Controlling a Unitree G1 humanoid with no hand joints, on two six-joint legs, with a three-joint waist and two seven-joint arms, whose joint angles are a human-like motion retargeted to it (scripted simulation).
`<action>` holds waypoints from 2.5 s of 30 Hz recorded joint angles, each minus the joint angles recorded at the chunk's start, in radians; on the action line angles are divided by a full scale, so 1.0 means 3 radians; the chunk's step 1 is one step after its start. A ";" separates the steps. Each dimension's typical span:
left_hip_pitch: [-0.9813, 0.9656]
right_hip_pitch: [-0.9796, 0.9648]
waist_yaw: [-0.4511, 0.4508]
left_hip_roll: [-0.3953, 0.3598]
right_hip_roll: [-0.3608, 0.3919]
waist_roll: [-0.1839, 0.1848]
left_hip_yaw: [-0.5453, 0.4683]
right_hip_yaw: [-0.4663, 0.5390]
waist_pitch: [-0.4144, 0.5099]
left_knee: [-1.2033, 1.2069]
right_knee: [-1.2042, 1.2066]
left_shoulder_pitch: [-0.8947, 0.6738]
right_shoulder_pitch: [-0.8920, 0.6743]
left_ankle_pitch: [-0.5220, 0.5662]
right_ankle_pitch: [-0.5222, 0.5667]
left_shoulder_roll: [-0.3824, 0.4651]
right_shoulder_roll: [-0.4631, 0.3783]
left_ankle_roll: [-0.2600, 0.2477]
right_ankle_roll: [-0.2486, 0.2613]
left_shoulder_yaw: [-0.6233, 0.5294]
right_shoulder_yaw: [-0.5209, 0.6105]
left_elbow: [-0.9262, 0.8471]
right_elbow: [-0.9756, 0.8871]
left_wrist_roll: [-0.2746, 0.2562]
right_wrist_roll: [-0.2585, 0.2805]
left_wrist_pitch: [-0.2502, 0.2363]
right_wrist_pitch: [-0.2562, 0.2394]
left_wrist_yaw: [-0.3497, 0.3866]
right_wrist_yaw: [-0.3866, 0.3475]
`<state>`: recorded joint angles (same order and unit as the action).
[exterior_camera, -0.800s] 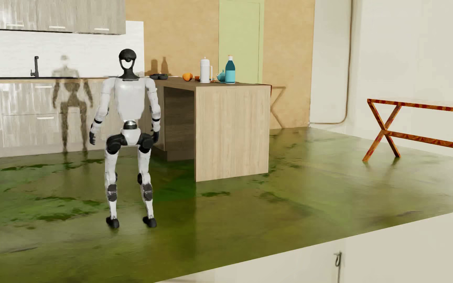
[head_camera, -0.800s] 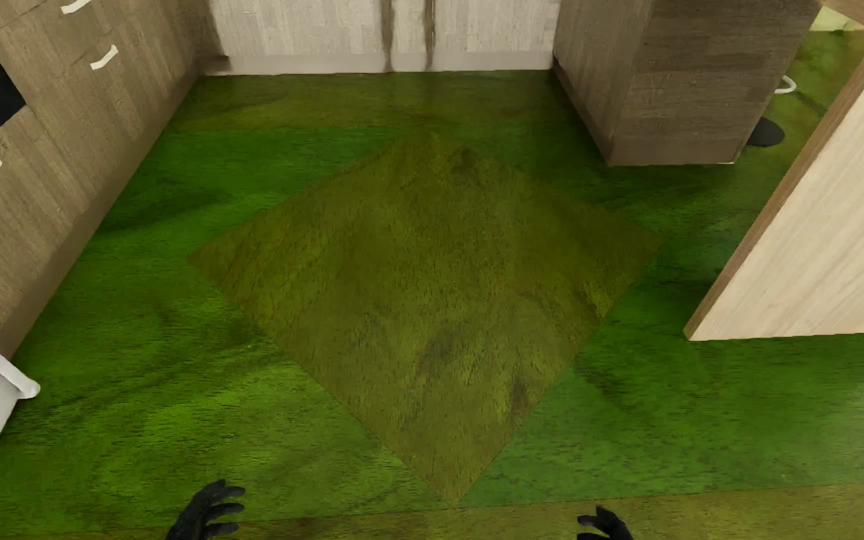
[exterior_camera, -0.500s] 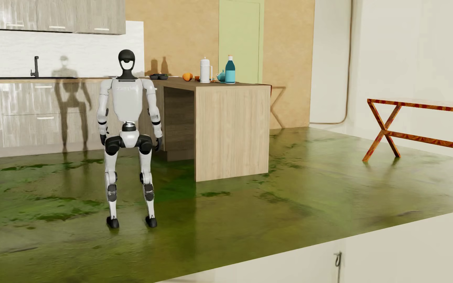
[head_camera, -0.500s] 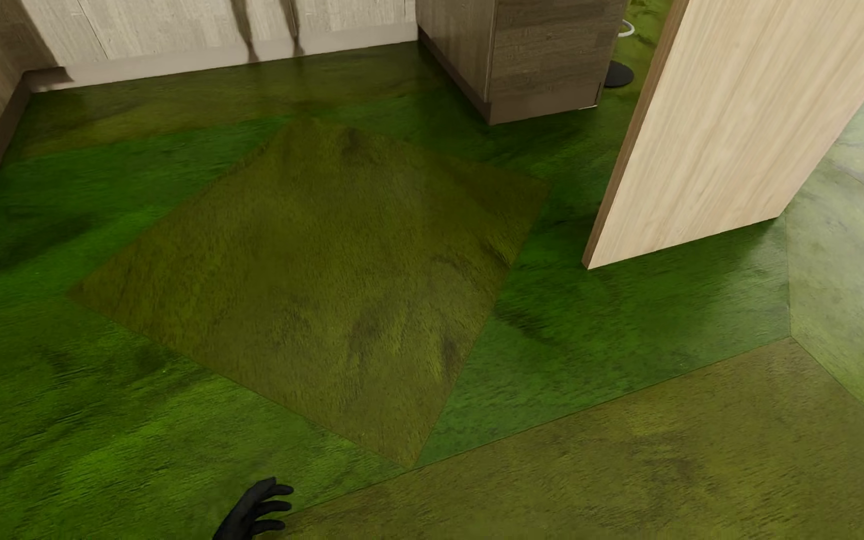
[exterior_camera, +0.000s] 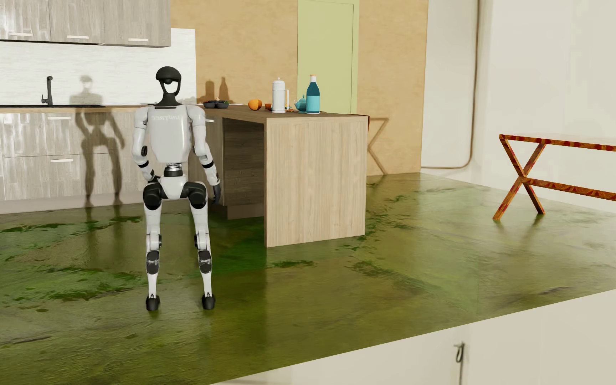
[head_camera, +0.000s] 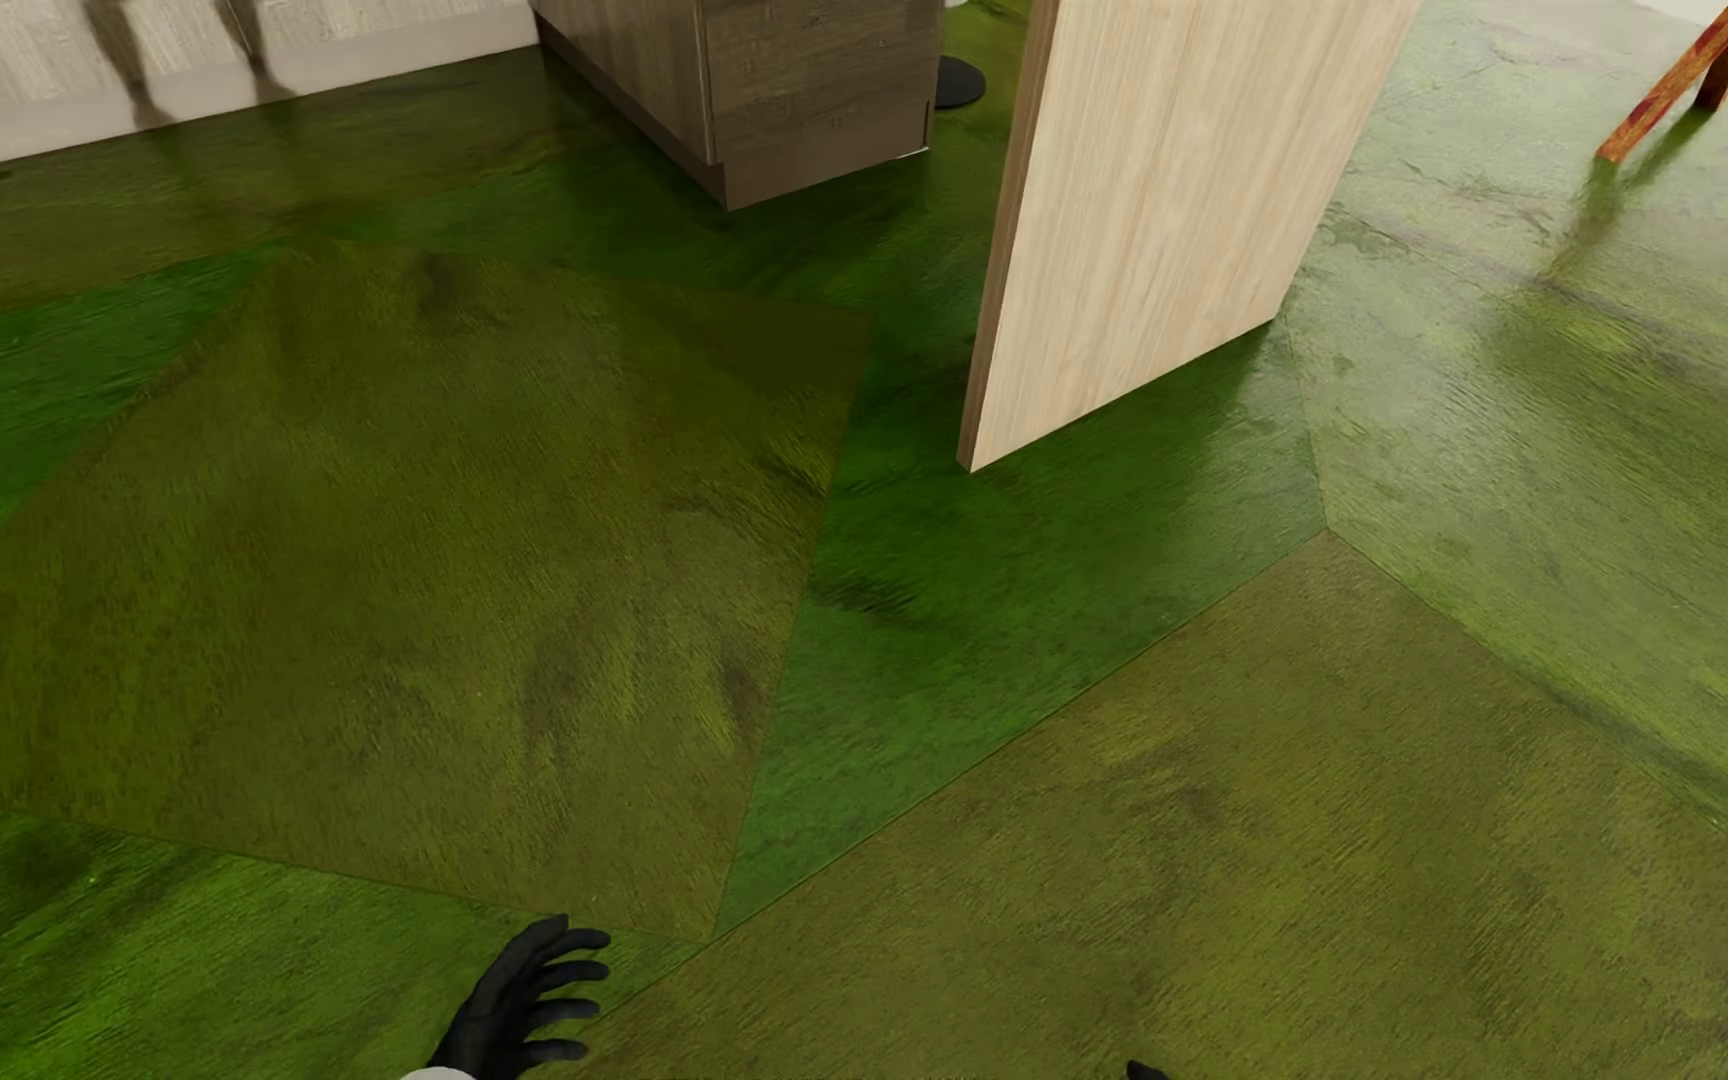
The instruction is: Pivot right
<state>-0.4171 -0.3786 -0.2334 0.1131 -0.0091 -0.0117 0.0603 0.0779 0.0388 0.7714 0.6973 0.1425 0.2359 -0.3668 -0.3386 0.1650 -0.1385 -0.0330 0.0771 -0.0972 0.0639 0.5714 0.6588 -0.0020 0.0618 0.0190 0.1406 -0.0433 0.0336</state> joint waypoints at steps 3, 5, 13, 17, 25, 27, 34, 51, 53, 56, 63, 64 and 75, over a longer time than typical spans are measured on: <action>0.0063 -0.0012 -0.0151 0.0054 -0.0032 -0.0071 0.0060 -0.0042 -0.0034 -0.0014 0.0004 0.0204 0.0054 -0.0037 0.0014 0.0103 0.0056 -0.0031 -0.0005 0.0090 -0.0074 0.0001 -0.0023 0.0031 -0.0018 0.0032 -0.0030 -0.0004 -0.0006; 0.0079 -0.0013 -0.0141 0.0081 -0.0025 -0.0048 0.0055 -0.0058 -0.0075 -0.0071 -0.0101 0.0183 -0.0003 -0.0033 0.0081 0.0077 -0.0075 -0.0047 -0.0003 0.0078 0.0009 -0.0022 -0.0004 0.0091 -0.0047 0.0134 0.0045 -0.0014 -0.0006; 0.0169 -0.0153 -0.0125 0.0015 0.0084 0.0011 -0.0247 0.0156 -0.0009 0.0014 0.0014 0.0027 0.0150 -0.0163 0.0115 -0.0003 0.0014 -0.0244 -0.0001 0.0038 -0.0075 0.0004 0.0038 -0.0022 -0.0072 0.0146 -0.0211 -0.0038 -0.0072; 0.0279 -0.0232 -0.0018 0.0080 -0.0111 0.0005 -0.0095 -0.0085 -0.0076 -0.0147 -0.0010 0.0043 0.0031 -0.0167 0.0210 -0.0017 -0.0067 -0.0208 -0.0007 0.0008 -0.0054 0.0008 0.0055 0.0006 -0.0055 0.0052 -0.0114 -0.0055 -0.0056; 0.0360 -0.0423 -0.0155 0.0113 -0.0053 0.0014 -0.0198 0.0002 0.0007 -0.0085 0.0018 -0.0093 0.0218 -0.0163 0.0096 0.0074 0.0018 -0.0361 0.0030 0.0039 -0.0079 0.0039 -0.0004 0.0069 0.0123 0.0096 -0.0325 -0.0046 -0.0076; 0.0127 -0.0487 0.0007 0.0095 0.0051 0.0037 -0.0255 0.0131 -0.0009 0.0347 -0.0086 -0.0012 0.0157 -0.0145 0.0512 -0.0055 -0.0057 -0.0093 0.0007 -0.0044 -0.0073 -0.0046 0.0049 0.0030 0.0054 -0.0001 -0.0213 -0.0007 0.0063; -0.0039 -0.0740 0.0147 0.0101 -0.0111 -0.0153 -0.0221 -0.0070 -0.0007 0.0925 0.0215 -0.0157 0.0123 -0.0059 0.0494 0.0070 -0.0172 -0.0253 -0.0036 0.0023 0.0032 -0.0079 0.0152 0.0102 -0.0005 0.0239 -0.0166 0.0016 -0.0019; -0.0151 -0.0213 0.0096 0.0054 0.0157 0.0068 -0.0306 0.0220 0.0149 0.0576 0.0177 -0.0051 0.0097 0.0364 0.0022 -0.0004 -0.0078 -0.0257 -0.0132 0.0051 -0.0042 -0.0067 0.0033 -0.0059 -0.0077 0.0156 -0.0232 0.0248 -0.0076; 0.0031 -0.0207 -0.0024 0.0033 0.0262 0.0183 -0.0394 0.0252 0.0040 -0.0174 0.0017 0.0082 0.0104 0.0037 0.0122 0.0067 0.0007 -0.0086 -0.0126 0.0171 -0.0143 0.0086 -0.0070 -0.0003 -0.0113 -0.0059 -0.0194 0.0154 -0.0168; 0.0126 -0.0223 -0.0088 0.0095 0.0090 0.0066 -0.0260 0.0076 -0.0024 -0.0206 -0.0010 0.0134 -0.0053 0.0032 0.0195 0.0090 -0.0019 -0.0436 -0.0091 0.0103 -0.0047 -0.0023 0.0001 -0.0010 -0.0036 -0.0012 -0.0171 0.0087 -0.0060; 0.0154 -0.0270 -0.0205 0.0269 0.0088 -0.0011 -0.0060 0.0007 -0.0072 -0.0168 -0.0181 0.0160 0.0133 -0.0007 0.0377 0.0057 -0.0045 -0.0283 -0.0069 0.0042 -0.0079 -0.0083 0.0041 -0.0073 -0.0033 0.0182 -0.0048 -0.0139 0.0031; 0.0183 -0.0266 -0.0277 0.0278 0.0077 -0.0001 -0.0032 -0.0006 -0.0070 -0.0208 -0.0228 0.0176 0.0114 0.0001 0.0351 0.0060 -0.0057 -0.0272 -0.0056 0.0055 -0.0150 -0.0071 0.0026 -0.0044 -0.0033 0.0154 0.0025 -0.0156 0.0007; 0.0161 -0.0375 -0.0229 0.0106 0.0042 0.0134 -0.0241 0.0099 -0.0075 -0.0181 -0.0189 0.0132 0.0201 0.0002 0.0283 0.0147 0.0008 -0.0237 -0.0220 0.0113 -0.0073 0.0093 -0.0041 0.0071 0.0180 0.0216 -0.0356 -0.0132 -0.0226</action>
<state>-0.3689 -0.4910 -0.3021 0.1449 0.0034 0.0286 -0.0120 0.1077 0.0164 0.7171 0.6405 0.1821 0.2962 -0.3661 -0.2538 0.2092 -0.1361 -0.1040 0.0110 -0.0632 0.0420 0.5994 0.6465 0.0192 0.1157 0.0837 0.0339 -0.0827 -0.0341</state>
